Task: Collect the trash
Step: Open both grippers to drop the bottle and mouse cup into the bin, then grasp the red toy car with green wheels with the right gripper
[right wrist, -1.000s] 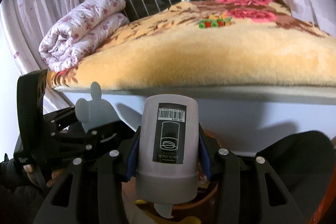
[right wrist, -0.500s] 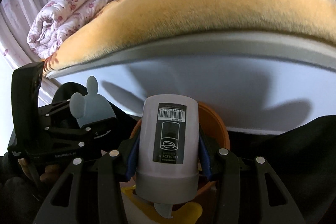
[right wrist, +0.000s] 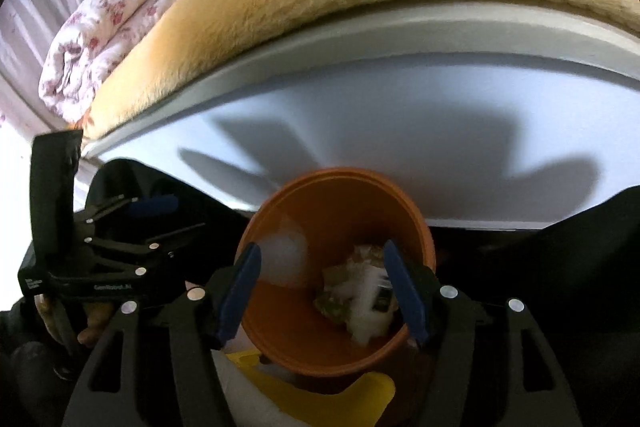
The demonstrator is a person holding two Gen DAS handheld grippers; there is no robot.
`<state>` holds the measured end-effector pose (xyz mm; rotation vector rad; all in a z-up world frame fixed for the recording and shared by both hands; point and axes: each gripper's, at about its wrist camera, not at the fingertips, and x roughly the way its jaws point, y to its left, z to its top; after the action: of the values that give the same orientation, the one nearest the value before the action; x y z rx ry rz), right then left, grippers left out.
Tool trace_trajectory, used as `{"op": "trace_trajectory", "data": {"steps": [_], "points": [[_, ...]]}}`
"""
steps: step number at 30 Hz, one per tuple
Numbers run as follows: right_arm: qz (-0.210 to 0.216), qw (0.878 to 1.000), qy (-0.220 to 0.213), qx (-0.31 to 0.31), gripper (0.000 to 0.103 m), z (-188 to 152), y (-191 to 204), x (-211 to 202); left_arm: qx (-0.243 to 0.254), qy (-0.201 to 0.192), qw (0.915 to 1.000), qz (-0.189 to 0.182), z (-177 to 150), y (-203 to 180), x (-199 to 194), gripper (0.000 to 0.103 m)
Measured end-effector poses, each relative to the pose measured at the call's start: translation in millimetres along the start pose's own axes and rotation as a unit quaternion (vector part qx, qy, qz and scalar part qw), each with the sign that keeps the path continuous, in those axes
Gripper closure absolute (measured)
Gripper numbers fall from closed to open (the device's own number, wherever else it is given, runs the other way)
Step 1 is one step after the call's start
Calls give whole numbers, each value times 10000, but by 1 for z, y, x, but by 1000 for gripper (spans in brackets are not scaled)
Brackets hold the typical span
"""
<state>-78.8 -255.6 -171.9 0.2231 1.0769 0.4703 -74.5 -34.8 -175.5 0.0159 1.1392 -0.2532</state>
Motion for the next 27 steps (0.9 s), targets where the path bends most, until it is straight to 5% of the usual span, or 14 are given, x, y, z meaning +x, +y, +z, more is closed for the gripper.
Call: {"op": "trace_trajectory", "data": {"steps": [7,11,15,18,20,27], "points": [[40,9956,-842,-403,39,10,11,-62,89,-778,9969,-112,-2,-3,-51,20],[29,9866,-1328,-945,39,64,24,-91,366,-1405,9894,79,11,-15,-84,20],[-123,9847,-1490,-901,39,139,24,-76,326,-1733,9842,144,35,-15,-104,20],[-258,9835,-1454,-1046,38,189,25,-55,121,-1839,9829,1,51,-8,-100,20],[-340,9855,-1308,-1024,24,222,21,-36,57,-1826,9831,-95,57,-9,-99,20],[-456,9958,-342,-722,25,290,0,31,-12,-1743,9845,-199,63,0,-88,20]]}}
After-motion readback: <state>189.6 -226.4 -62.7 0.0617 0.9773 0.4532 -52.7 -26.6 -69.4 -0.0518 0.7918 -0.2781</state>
